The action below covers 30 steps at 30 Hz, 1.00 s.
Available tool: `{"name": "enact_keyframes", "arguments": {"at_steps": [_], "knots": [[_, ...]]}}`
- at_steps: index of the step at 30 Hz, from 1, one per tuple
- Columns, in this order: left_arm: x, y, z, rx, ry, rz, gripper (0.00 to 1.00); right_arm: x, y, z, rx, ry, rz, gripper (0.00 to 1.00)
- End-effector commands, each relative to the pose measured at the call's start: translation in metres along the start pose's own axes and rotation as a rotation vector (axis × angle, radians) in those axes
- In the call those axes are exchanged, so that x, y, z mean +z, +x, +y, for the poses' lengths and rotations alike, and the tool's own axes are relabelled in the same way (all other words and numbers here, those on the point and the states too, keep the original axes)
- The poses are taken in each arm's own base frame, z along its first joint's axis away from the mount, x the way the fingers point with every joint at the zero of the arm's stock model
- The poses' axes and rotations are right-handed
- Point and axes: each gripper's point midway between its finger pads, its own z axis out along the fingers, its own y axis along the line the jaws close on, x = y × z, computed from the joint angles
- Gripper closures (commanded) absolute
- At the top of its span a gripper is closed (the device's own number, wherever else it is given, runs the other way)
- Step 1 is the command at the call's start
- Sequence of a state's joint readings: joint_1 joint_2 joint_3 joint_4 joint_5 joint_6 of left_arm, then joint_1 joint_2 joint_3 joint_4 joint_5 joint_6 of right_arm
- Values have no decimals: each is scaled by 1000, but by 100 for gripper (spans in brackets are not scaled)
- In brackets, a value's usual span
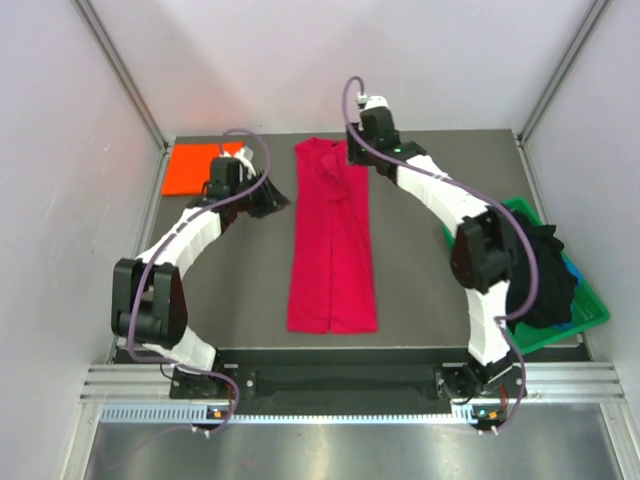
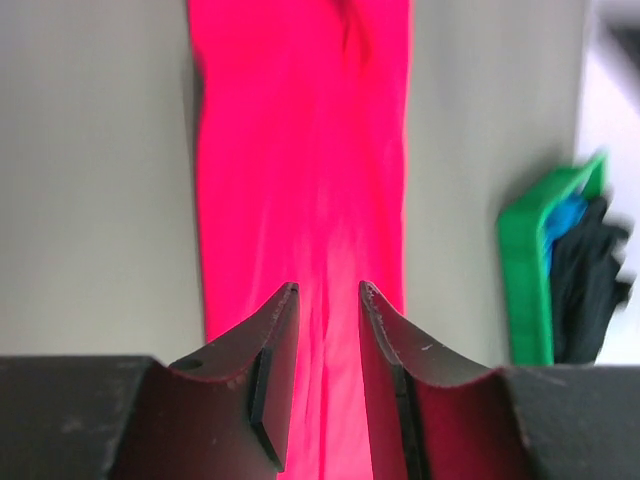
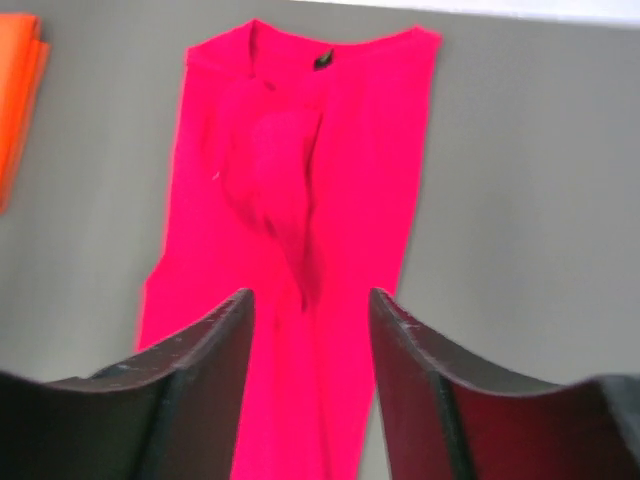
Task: Fold and stack the t-shirts
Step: Fold the tshirt
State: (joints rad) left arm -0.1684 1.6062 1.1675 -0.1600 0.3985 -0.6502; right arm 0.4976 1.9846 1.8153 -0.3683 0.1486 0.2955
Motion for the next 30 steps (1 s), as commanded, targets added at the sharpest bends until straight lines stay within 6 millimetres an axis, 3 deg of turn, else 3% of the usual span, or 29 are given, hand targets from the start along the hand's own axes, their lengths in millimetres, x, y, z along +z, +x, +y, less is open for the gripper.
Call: {"name": "enact_keyframes", "arguments": {"at_steps": [1, 2, 3, 6, 12, 16, 21, 30], "knots": [[-22, 51, 7, 21, 1, 134, 65, 36, -2, 16, -190, 70, -32, 48], [-26, 54, 7, 24, 6, 132, 65, 39, -18, 24, -226, 63, -72, 47], [-33, 58, 3, 34, 28, 126, 65, 55, -7, 24, -255, 75, -58, 46], [-43, 62, 2, 53, 42, 114, 65, 68, -10, 31, -345, 95, -102, 42], [-48, 66, 8, 98, 23, 109, 65, 100, 15, 31, -443, 120, -103, 36], [-49, 66, 6, 98, 35, 121, 65, 110, 23, 37, -478, 94, -110, 32], [-52, 61, 4, 98, 41, 105, 65, 127, 41, 30, -520, 119, -90, 30], [-49, 57, 8, 89, 26, 101, 65, 142, 57, 27, -542, 119, -82, 28]]}}
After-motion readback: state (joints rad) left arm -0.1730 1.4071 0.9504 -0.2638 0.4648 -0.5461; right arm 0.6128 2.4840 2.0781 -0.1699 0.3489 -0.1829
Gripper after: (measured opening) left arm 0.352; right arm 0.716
